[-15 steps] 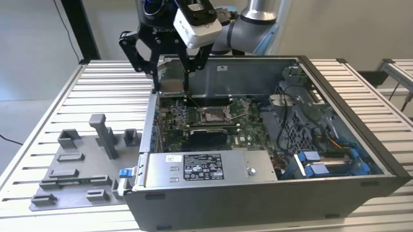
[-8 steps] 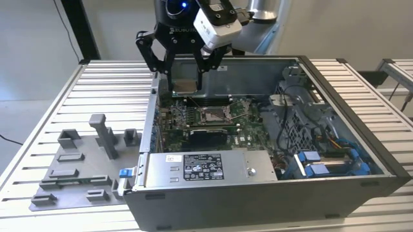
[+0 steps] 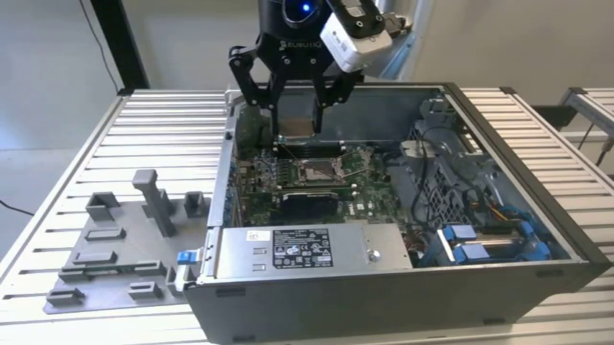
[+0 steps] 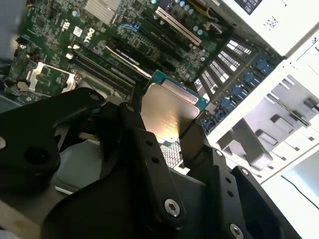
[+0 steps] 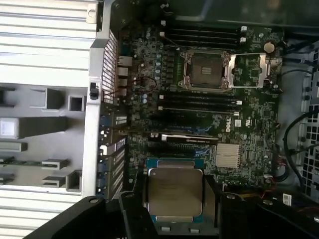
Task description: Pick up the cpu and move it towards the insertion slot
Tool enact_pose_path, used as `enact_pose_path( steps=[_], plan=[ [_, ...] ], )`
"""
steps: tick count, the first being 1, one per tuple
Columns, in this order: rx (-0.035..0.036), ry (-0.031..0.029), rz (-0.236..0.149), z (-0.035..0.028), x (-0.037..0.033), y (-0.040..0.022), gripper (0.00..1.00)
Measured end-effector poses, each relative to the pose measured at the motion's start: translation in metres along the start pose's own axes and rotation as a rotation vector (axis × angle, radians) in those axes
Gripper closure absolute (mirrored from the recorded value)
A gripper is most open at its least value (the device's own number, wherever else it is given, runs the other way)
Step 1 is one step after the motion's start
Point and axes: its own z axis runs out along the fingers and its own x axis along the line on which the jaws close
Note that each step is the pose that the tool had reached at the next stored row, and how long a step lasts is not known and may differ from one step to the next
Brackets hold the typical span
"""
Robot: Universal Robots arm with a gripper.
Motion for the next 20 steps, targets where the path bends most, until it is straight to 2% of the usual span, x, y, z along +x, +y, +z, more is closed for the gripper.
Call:
enact_pose_path(
  steps=[4,8,20],
  plan=[
    [0.0001,0.0000,0.000,-0.0001,-0.0113,-0.0006,1.00],
    [0.0000,0.0000,0.000,-0.0001,-0.0185,-0.0009,1.00],
    [0.0000,0.0000,0.000,0.0000,-0.0201,-0.0010,1.00]
  ],
)
